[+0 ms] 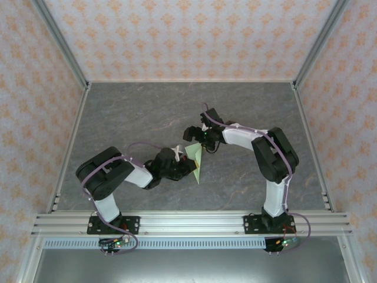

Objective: Fold a paper plane with a square sheet of paper (fold left side to right side)
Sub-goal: Fold the wing for the fifth time at the center of the table.

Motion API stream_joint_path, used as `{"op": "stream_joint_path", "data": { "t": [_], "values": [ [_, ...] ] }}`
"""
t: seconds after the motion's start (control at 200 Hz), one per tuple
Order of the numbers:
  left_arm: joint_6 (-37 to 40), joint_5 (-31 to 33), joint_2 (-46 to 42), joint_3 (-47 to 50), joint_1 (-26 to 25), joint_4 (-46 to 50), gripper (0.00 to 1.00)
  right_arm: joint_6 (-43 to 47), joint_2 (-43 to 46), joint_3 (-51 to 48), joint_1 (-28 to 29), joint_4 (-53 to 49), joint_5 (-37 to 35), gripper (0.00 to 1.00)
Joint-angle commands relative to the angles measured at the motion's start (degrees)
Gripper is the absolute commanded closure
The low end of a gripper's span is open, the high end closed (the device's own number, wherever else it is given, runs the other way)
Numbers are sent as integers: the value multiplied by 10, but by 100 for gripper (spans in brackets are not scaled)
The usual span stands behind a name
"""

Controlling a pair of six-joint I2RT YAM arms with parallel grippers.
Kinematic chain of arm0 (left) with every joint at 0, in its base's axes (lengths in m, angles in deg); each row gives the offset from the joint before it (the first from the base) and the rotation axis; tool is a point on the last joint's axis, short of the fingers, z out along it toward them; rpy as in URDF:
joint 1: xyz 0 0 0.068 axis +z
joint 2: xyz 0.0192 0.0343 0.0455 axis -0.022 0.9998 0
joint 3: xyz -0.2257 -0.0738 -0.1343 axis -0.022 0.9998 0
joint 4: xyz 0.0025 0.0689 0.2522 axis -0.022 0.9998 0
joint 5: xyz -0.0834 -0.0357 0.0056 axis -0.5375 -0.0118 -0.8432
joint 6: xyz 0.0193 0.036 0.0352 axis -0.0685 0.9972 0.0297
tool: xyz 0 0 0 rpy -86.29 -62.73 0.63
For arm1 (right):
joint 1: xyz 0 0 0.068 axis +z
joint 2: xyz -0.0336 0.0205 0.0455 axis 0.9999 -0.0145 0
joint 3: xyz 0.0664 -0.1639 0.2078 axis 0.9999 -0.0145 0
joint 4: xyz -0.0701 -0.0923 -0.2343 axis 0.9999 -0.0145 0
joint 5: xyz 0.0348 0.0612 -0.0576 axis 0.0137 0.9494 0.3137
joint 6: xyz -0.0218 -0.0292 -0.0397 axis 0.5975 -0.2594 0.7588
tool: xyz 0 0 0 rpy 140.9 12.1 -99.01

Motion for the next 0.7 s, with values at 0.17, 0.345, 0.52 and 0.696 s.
{"op": "stream_joint_path", "data": {
  "t": [0.17, 0.345, 0.52, 0.696],
  "values": [
    [29, 23, -23, 10, 6, 30, 100, 13, -18, -2, 2, -35, -24, 4],
    [38, 28, -27, 16, 10, 39, 100, 16, -18, -2, 3, -36, -24, 4],
    [44, 31, -27, 24, 15, 42, 100, 17, -18, -1, 3, -35, -21, 3],
    [48, 33, -21, 21, 18, 44, 100, 18, -18, 0, 4, -35, -19, 3]
  ]
}}
